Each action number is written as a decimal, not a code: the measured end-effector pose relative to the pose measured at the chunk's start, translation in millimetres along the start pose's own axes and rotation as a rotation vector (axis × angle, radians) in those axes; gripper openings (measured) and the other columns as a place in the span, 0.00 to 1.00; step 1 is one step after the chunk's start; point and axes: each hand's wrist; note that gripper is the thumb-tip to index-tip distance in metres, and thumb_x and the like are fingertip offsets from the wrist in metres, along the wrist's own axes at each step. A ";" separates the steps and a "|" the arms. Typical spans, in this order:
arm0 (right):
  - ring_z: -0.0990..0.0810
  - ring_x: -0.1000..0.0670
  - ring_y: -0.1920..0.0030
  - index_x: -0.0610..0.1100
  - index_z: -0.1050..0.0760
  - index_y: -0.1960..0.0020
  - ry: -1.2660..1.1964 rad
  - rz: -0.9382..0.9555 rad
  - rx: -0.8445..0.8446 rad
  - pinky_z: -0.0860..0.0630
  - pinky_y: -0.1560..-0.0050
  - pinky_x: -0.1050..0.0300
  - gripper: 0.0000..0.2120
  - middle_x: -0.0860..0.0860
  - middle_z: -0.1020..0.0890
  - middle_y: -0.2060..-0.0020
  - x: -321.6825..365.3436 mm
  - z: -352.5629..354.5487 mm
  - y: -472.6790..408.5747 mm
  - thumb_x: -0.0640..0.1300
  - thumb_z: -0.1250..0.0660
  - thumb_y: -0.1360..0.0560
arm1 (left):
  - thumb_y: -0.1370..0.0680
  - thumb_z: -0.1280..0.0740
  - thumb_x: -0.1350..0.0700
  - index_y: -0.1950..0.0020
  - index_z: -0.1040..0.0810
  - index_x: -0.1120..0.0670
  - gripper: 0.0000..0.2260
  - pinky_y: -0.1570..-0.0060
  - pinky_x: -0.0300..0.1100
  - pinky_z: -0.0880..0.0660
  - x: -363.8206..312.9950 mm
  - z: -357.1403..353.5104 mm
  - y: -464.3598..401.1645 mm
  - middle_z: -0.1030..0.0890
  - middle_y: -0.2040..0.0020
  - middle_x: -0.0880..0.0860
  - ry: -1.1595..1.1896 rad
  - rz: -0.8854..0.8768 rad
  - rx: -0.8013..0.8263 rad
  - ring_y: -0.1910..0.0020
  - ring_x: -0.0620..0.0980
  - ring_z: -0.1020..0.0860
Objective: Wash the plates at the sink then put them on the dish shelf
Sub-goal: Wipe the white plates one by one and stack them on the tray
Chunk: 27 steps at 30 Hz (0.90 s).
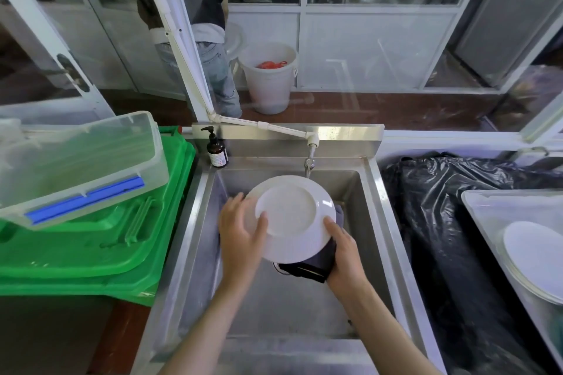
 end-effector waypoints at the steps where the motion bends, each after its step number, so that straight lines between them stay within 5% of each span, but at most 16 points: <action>1: 0.17 0.37 0.38 0.48 0.17 0.38 0.014 -0.001 0.001 0.21 0.36 0.36 0.14 0.41 0.15 0.40 2.6 2.8 0.2 0.50 0.28 0.22 | 0.24 0.27 0.45 0.34 0.23 0.49 0.20 0.37 0.46 0.27 -4.7 4.5 -5.3 0.20 0.36 0.44 0.141 0.189 0.018 0.33 0.49 0.25; 4: 0.14 0.39 0.43 0.42 0.20 0.35 0.095 -0.017 -0.025 0.16 0.46 0.42 0.22 0.42 0.14 0.43 7.4 6.1 -0.2 0.51 0.25 0.25 | 0.27 0.23 0.51 0.35 0.22 0.48 0.21 0.49 0.49 0.19 -6.3 5.9 -16.5 0.15 0.40 0.49 0.649 0.697 0.251 0.36 0.55 0.20; 6: 0.12 0.42 0.48 0.41 0.19 0.39 0.192 -0.021 -0.059 0.16 0.50 0.45 0.22 0.43 0.12 0.48 9.3 7.6 0.5 0.52 0.22 0.28 | 0.23 0.25 0.56 0.36 0.21 0.49 0.17 0.45 0.56 0.19 -5.5 8.6 -17.4 0.14 0.41 0.53 0.747 0.754 0.289 0.37 0.58 0.19; 10: 0.12 0.49 0.57 0.44 0.18 0.45 0.416 0.031 -0.133 0.16 0.59 0.54 0.16 0.48 0.11 0.58 11.4 18.8 -0.4 0.53 0.22 0.27 | 0.25 0.24 0.60 0.34 0.22 0.54 0.21 0.53 0.51 0.16 -6.0 15.4 -18.5 0.15 0.40 0.55 0.735 0.622 0.237 0.41 0.57 0.17; 12: 0.13 0.48 0.53 0.45 0.18 0.44 0.453 0.074 -0.190 0.18 0.56 0.55 0.15 0.48 0.12 0.56 14.4 28.1 -5.1 0.53 0.23 0.25 | 0.27 0.23 0.60 0.36 0.23 0.51 0.21 0.47 0.53 0.17 -2.6 20.7 -20.8 0.15 0.42 0.53 0.607 0.506 0.203 0.41 0.56 0.17; 16: 0.15 0.49 0.48 0.49 0.20 0.46 0.531 0.244 -0.225 0.21 0.53 0.55 0.09 0.51 0.15 0.53 31.1 24.8 -13.2 0.51 0.26 0.22 | 0.29 0.26 0.48 0.40 0.28 0.39 0.20 0.41 0.56 0.22 -4.3 29.5 -19.2 0.20 0.42 0.43 0.139 0.224 0.287 0.42 0.47 0.21; 21: 0.17 0.55 0.57 0.50 0.22 0.50 0.713 0.641 -0.069 0.20 0.55 0.57 0.07 0.56 0.16 0.58 47.3 -29.3 -0.8 0.48 0.24 0.23 | 0.25 0.27 0.50 0.30 0.34 0.32 0.27 0.39 0.46 0.26 -33.8 26.2 -1.3 0.23 0.40 0.28 0.028 0.083 0.453 0.40 0.34 0.24; 25: 0.23 0.51 0.65 0.46 0.29 0.58 0.965 0.894 0.018 0.23 0.62 0.52 0.16 0.54 0.22 0.66 31.5 -57.7 -4.3 0.55 0.25 0.26 | 0.23 0.28 0.43 0.30 0.37 0.34 0.26 0.50 0.50 0.22 -49.4 20.5 13.9 0.15 0.53 0.46 -0.091 0.010 0.546 0.54 0.47 0.17; 27: 0.23 0.50 0.66 0.44 0.29 0.60 0.943 0.885 -0.036 0.24 0.63 0.47 0.18 0.53 0.23 0.68 32.4 -51.2 -18.3 0.56 0.26 0.25 | 0.25 0.31 0.36 0.29 0.39 0.31 0.28 0.48 0.55 0.22 -52.5 27.4 18.3 0.15 0.50 0.51 -0.064 0.005 0.532 0.53 0.51 0.18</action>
Point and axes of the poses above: each hand's wrist, its own y-axis away from the middle knuckle, its own z-axis out of the back of the hand, x = y × z
